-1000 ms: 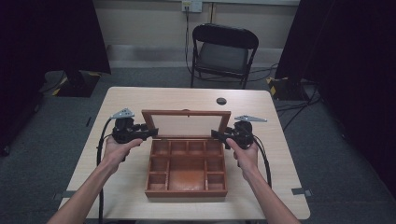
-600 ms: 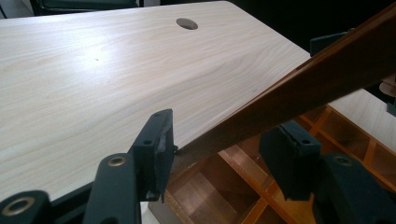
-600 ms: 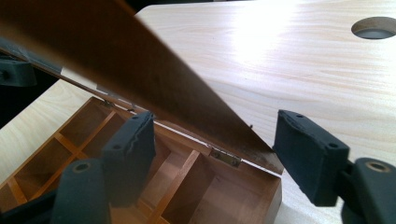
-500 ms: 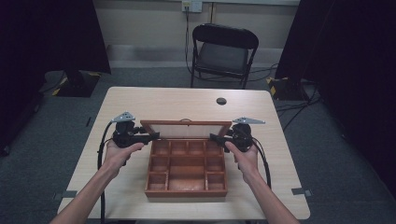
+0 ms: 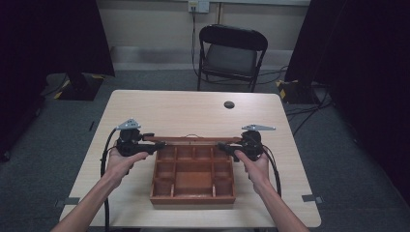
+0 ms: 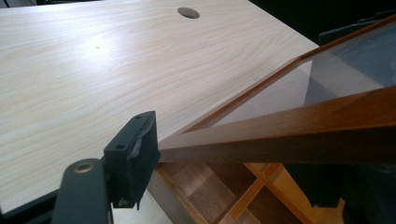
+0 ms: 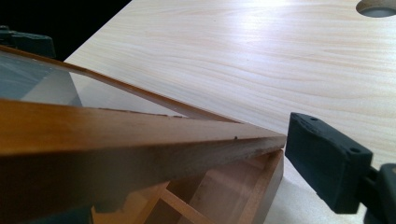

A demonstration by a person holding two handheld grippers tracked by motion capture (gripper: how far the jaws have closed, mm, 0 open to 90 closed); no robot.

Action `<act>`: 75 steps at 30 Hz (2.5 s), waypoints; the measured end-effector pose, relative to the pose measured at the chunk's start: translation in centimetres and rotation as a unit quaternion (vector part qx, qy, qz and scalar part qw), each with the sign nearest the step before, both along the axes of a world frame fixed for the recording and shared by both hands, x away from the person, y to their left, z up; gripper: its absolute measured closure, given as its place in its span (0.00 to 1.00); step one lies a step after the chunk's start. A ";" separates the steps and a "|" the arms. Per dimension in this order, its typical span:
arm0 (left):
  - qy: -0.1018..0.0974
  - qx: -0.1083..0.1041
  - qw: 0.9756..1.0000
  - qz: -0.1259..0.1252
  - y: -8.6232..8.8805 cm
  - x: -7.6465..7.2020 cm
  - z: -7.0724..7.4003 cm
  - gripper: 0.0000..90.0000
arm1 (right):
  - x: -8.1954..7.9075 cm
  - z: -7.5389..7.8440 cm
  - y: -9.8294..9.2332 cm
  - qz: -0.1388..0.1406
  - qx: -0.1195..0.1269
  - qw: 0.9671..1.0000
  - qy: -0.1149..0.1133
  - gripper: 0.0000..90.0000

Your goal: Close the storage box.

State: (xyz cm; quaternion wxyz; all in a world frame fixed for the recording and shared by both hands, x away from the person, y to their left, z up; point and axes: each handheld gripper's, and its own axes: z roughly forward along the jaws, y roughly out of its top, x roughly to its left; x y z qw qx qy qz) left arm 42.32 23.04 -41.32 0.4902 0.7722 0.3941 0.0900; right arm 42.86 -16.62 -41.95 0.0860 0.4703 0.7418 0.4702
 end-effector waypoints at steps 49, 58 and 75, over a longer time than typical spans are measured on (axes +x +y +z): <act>0.001 0.008 1.000 -0.002 -0.1 -0.6 0.1 0.26 | -0.9 2.6 -4.8 -0.048 0.002 0.998 -0.040 0.36; -0.002 0.015 1.000 0.000 -0.2 -1.5 0.0 0.24 | -1.0 5.5 -3.3 0.013 0.023 0.998 -0.059 0.36; -0.012 0.005 1.000 -0.013 -0.1 -2.8 0.0 0.21 | -2.3 9.8 2.9 0.163 0.040 0.984 -0.057 0.55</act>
